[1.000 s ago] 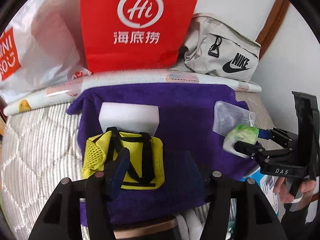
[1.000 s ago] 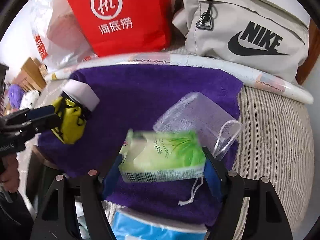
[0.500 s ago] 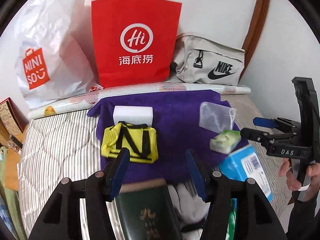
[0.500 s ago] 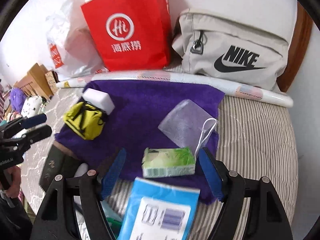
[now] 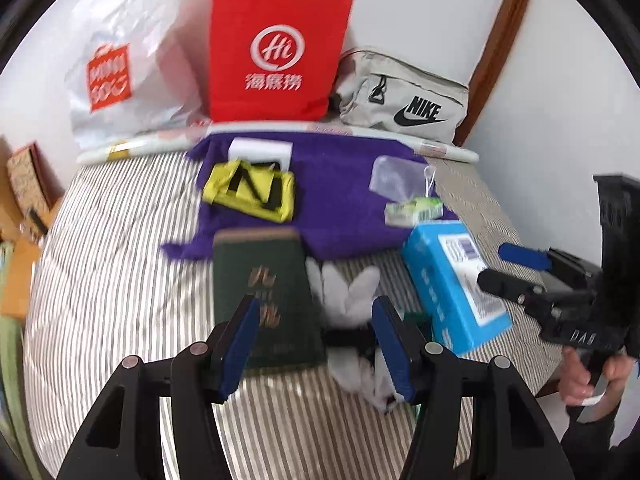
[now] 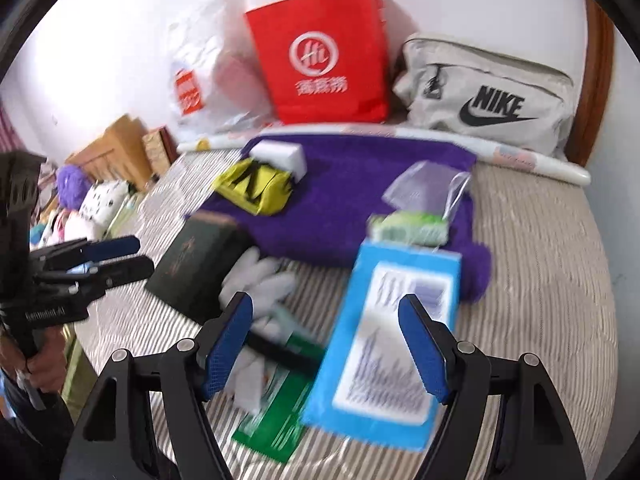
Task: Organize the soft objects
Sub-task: 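Move both tools back to the pile beside the green tin, then grasp and lift the black strap with the right tool while the left tool reaches toward the white tissue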
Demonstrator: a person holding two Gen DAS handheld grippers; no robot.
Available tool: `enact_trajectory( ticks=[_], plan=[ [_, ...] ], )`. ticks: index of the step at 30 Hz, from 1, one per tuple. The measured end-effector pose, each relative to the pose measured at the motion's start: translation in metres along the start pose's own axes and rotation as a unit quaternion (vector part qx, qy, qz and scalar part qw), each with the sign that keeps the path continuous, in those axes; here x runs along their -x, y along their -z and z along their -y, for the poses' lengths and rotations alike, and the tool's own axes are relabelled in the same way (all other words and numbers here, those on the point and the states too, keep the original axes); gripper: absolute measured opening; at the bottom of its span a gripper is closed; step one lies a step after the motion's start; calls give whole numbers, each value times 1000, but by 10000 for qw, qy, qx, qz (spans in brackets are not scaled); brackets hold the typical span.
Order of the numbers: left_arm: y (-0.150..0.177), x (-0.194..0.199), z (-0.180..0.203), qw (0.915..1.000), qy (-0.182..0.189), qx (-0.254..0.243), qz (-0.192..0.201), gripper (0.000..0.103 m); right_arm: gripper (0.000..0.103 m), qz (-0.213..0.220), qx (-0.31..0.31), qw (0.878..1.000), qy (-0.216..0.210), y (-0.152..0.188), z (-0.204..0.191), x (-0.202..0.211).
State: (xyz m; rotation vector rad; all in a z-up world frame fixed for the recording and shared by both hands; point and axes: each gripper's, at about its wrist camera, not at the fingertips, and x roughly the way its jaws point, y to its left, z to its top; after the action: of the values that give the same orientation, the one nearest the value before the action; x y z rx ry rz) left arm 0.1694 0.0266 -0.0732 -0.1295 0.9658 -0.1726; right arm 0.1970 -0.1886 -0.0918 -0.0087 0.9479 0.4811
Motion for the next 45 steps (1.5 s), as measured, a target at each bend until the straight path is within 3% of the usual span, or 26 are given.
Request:
enact_trajectory(
  ticks=[4, 11, 16, 23, 25, 27, 29, 35, 45],
  plan=[
    [25, 7, -10, 9996, -263, 54, -27, 56, 73, -91, 192, 9998, -42, 16, -19, -7],
    [59, 6, -29, 9996, -145, 195, -139, 56, 68, -104, 638, 9979, -6, 32, -50, -18],
    [71, -1, -42, 9992, 18, 320, -247, 56, 60, -466, 1002, 9936, 235, 39, -70, -48],
    [74, -4, -54, 9991, -12, 357, -241, 56, 60, -745, 1473, 9834, 753, 45, -85, -82],
    [75, -6, -56, 9990, -6, 375, -248, 56, 52, -776, 1516, 9821, 804, 44, -84, -88],
    [75, -8, -57, 9989, 20, 391, -271, 56, 34, -703, 1519, 9831, 735, 43, -82, -86],
    [76, -10, -58, 9988, 34, 397, -283, 56, 25, -574, 1544, 9845, 610, 40, -83, -78],
    [81, -16, -59, 9981, 106, 476, -369, 56, 24, -301, 1337, 9905, 78, 33, -82, -55],
    [87, -15, -57, 9978, 84, 493, -438, 56, 24, -654, 673, 9952, -294, 43, -69, -60]
  ],
)
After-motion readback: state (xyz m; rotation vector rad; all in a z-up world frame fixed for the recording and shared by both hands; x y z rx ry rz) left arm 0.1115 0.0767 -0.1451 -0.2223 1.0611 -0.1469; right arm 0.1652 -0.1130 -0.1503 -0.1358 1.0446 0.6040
